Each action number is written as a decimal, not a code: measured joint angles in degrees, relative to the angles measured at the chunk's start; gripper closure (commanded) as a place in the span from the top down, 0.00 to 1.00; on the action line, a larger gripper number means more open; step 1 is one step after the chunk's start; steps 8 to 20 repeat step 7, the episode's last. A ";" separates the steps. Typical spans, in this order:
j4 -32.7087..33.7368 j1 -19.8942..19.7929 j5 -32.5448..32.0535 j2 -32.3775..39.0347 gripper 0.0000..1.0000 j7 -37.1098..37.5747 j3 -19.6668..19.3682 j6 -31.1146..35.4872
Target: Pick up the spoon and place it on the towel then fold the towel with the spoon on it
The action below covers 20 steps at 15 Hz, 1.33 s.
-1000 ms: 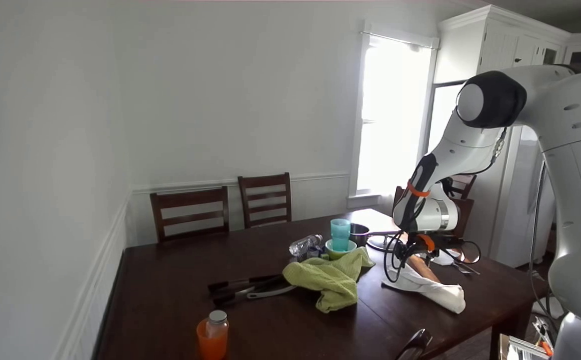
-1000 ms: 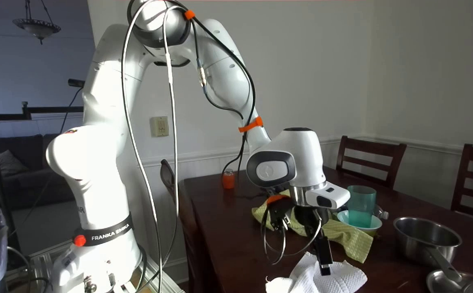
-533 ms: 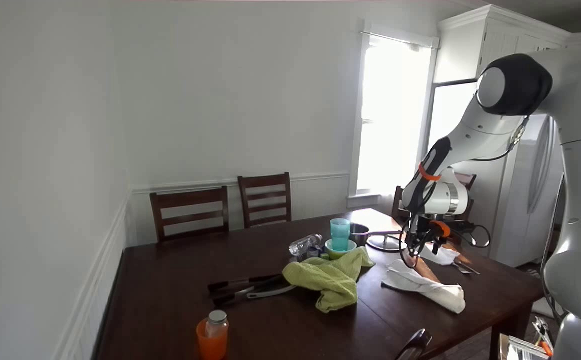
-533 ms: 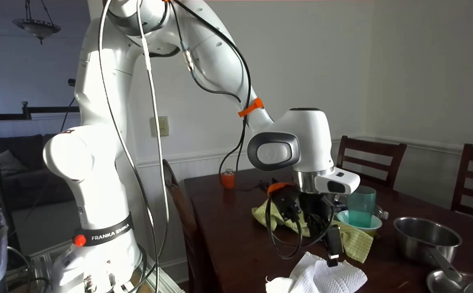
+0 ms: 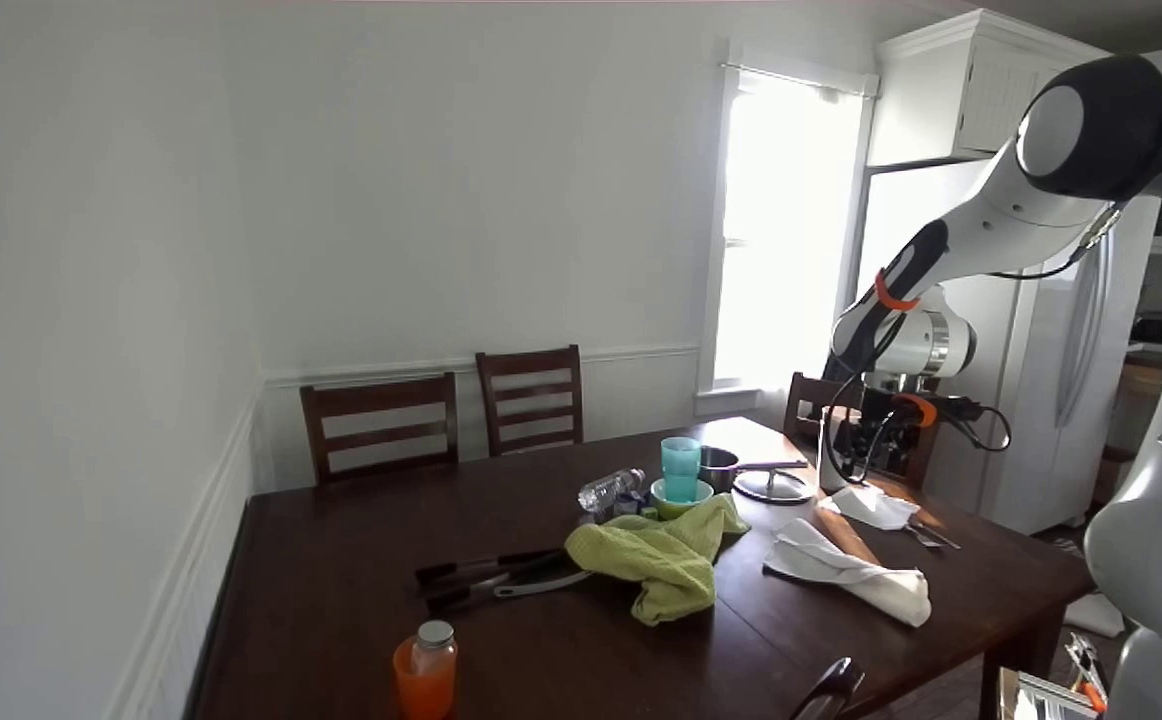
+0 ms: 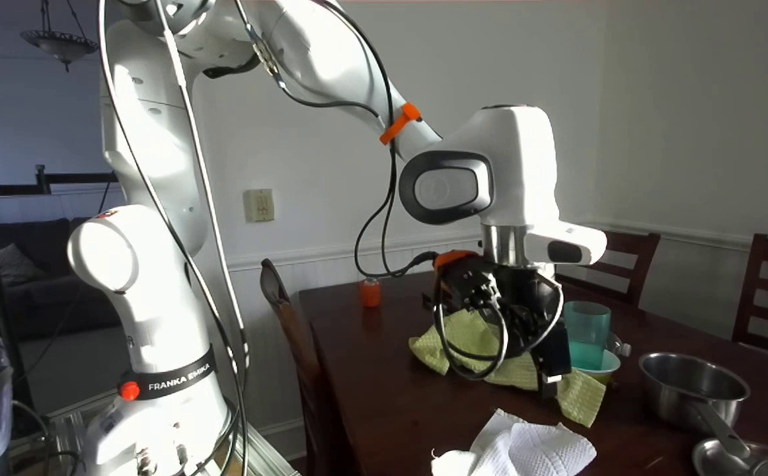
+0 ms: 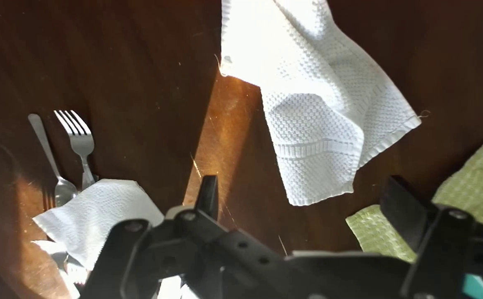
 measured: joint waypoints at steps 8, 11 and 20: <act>0.29 0.03 0.02 -1.41 1.00 -0.76 -0.49 -1.66; 0.29 0.03 0.02 -1.41 1.00 -0.76 -0.49 -1.66; 0.29 0.03 0.02 -1.41 1.00 -0.76 -0.49 -1.66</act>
